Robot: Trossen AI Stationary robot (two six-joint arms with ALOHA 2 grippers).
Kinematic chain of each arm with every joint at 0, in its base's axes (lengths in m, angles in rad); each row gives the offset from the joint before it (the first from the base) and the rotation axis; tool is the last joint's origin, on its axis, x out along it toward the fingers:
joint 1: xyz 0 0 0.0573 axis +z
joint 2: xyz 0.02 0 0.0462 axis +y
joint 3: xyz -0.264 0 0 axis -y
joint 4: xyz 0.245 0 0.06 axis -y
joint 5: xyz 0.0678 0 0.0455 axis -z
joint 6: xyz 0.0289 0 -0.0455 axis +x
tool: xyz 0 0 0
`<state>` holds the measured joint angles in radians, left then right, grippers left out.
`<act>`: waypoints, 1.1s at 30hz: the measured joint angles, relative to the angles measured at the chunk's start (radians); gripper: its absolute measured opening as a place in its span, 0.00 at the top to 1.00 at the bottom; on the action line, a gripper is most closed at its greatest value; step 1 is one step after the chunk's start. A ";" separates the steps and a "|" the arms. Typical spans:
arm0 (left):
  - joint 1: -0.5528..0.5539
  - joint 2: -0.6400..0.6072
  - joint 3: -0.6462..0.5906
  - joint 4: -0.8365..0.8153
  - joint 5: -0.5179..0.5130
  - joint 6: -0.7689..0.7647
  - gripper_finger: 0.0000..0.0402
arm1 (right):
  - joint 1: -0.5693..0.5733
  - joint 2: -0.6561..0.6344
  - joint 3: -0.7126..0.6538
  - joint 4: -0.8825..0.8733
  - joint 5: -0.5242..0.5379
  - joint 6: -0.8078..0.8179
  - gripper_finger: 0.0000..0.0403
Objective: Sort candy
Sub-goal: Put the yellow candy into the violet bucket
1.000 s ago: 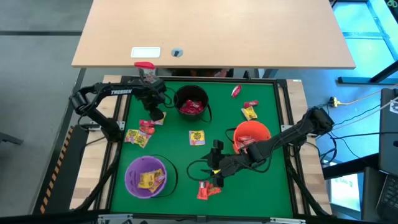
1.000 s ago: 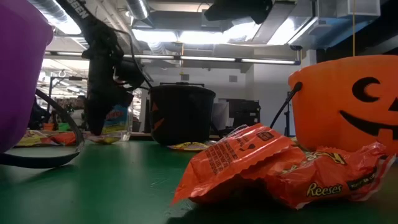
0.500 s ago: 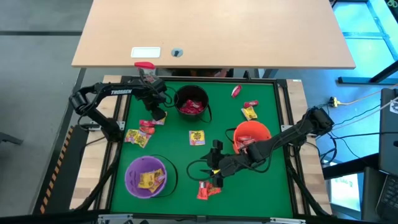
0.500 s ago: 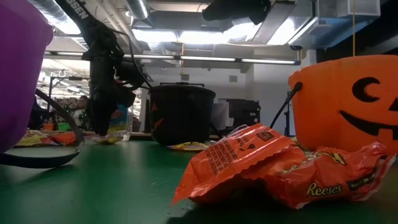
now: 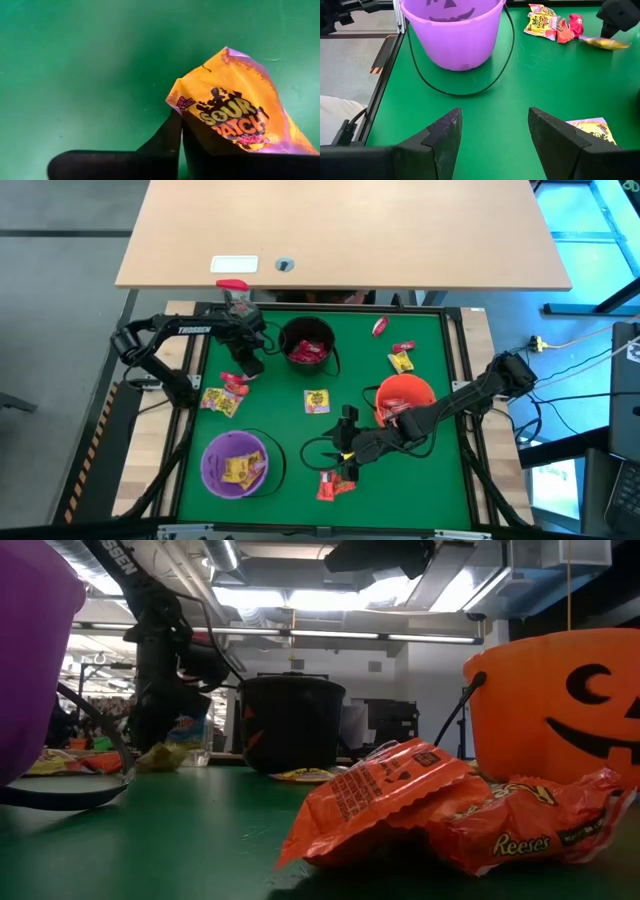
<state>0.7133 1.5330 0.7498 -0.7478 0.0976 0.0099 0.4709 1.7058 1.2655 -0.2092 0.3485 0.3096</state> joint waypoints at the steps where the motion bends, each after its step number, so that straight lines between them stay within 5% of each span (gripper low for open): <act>1: 0.000 0.000 0.001 -0.005 0.000 0.003 0.99 | 0.000 0.000 0.000 0.000 0.000 0.000 0.44; 9: 0.000 -0.090 0.053 -0.133 -0.009 0.011 1.00 | 0.000 0.000 0.000 0.000 0.000 0.000 0.44; 20: -0.062 -0.379 0.162 -0.339 -0.012 -0.031 1.00 | 0.000 0.000 0.000 0.000 0.001 0.000 0.44; 33: -0.349 -0.605 0.427 -0.554 0.026 -0.199 1.00 | -0.002 0.000 0.000 0.000 0.002 -0.001 0.44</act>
<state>0.3644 0.9284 1.1770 -1.3021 0.1237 -0.1889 0.4692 1.7058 1.2655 -0.2096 0.3507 0.3089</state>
